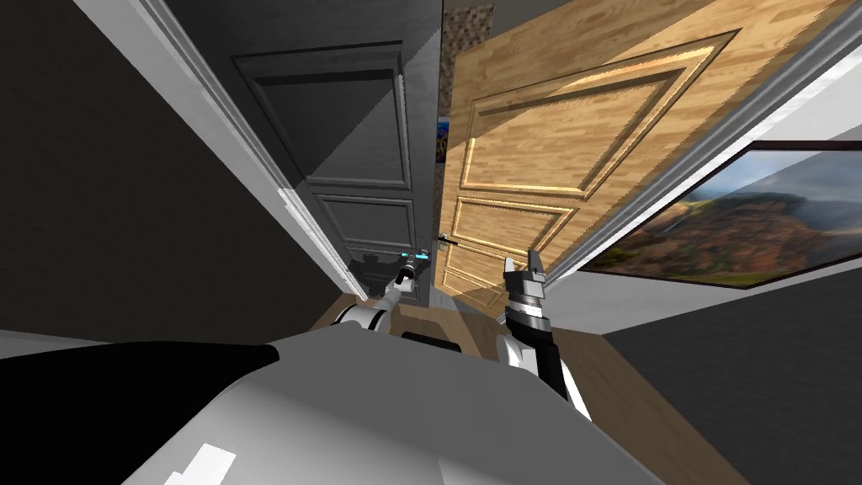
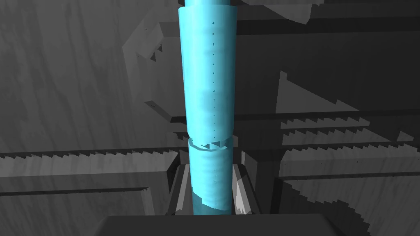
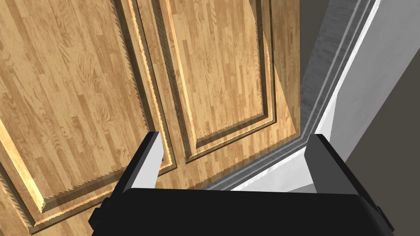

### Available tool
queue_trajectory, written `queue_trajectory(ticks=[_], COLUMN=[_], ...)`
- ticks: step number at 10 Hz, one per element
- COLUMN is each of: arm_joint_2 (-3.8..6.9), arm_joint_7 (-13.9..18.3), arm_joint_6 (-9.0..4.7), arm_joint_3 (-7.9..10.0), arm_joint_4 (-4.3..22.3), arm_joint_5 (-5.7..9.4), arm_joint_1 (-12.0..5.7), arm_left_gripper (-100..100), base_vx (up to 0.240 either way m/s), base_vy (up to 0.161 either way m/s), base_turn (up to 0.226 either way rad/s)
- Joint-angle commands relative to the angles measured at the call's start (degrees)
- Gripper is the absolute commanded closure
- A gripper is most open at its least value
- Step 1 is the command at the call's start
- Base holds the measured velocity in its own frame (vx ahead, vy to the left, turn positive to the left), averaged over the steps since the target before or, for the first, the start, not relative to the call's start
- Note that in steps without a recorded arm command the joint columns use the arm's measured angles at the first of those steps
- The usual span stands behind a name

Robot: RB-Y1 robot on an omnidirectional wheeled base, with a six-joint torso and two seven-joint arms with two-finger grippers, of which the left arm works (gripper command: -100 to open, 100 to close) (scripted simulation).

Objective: Push the door open

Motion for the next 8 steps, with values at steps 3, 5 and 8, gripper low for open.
queue_trajectory(ticks=[3,5,8], arm_joint_2=[2.14,2.14,3.43], arm_joint_7=[-1.27,-1.27,-2.14], arm_joint_6=[-0.64,-0.64,-1.03], arm_joint_3=[3.66,3.66,6.29], arm_joint_4=[0.13,-0.14,0.48], arm_joint_5=[0.74,0.74,1.30], arm_joint_1=[0.72,0.72,1.09], arm_left_gripper=[100,100,100], base_vx=[0.052,0.019,0.036], base_vy=[0.002,-0.001,0.012], base_turn=[-0.092,-0.013,-0.051])
